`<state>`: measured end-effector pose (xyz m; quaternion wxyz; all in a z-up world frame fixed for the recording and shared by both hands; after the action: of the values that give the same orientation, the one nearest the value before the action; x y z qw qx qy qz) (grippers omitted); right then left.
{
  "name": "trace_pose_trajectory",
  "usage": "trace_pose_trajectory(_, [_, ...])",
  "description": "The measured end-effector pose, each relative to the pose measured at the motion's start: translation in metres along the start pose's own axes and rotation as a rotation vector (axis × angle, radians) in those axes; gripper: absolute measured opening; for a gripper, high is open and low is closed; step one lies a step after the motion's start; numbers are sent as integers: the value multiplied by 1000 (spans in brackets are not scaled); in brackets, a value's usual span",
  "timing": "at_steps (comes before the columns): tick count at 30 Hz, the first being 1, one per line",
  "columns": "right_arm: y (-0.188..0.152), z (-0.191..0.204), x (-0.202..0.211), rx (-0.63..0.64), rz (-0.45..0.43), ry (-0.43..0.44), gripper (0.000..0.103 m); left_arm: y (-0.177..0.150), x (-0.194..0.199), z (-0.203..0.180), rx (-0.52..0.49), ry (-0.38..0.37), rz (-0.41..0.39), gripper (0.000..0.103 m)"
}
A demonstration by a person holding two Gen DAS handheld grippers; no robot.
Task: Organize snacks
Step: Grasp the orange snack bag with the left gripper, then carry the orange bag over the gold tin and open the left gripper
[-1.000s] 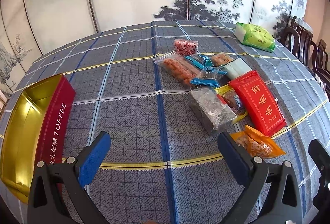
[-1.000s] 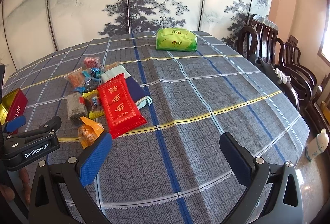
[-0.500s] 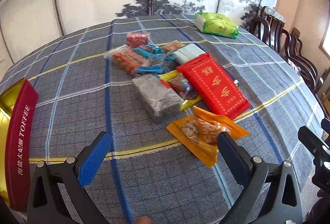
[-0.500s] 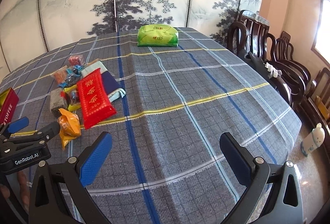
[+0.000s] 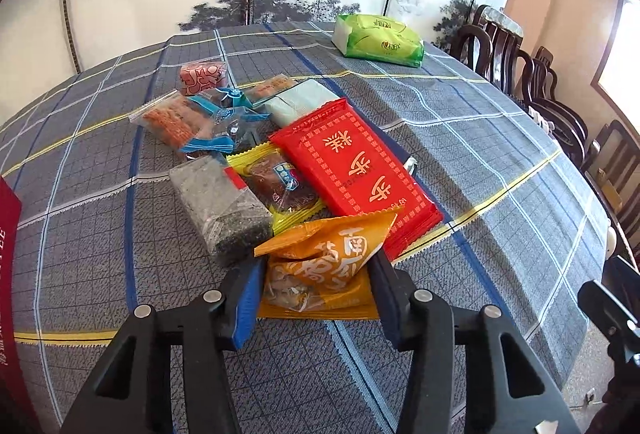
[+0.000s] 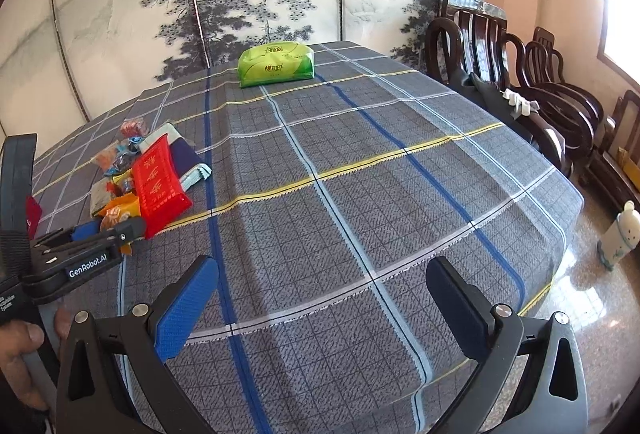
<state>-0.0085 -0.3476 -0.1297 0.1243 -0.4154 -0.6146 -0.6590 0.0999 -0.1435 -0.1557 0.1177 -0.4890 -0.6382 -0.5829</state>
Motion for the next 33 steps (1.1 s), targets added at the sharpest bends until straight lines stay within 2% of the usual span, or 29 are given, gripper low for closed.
trace_pose_trajectory(5, [-2,6,1,18,-6,2,103,-2,22,-7,-22,-22,-30,43])
trace_pose_trajectory(8, [-4,9,0,11,7,16,103,1,38,-8,-30,-5,-54,42])
trace_pose_trajectory(11, [-6,13,1,16,11,20,103,6,58,-5,-38,25,-82,42])
trace_pose_trajectory(16, [-6,23,6,39,2,32,103,29,107,14,-64,109,-176,42])
trace_pose_trajectory(21, [-11,34,6,59,10,48,103,52,157,54,-38,172,-248,42])
trace_pose_trajectory(27, [-13,42,8,76,12,62,103,64,223,124,24,300,-319,42])
trace_pose_trajectory(33, [-15,49,7,87,15,74,103,47,261,223,147,401,-267,42])
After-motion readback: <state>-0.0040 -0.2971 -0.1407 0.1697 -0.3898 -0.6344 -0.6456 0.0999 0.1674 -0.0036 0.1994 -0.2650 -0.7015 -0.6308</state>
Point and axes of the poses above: each gripper's, at about its wrist camera, not at the fingertips, and x roughly against the way its jaws point, z to its left, y to its top, the point moved 10 cm from there along -x, roughly the way its jaws point, and after that the axes turned 12 degrees about -y, right-handed, at the moved point
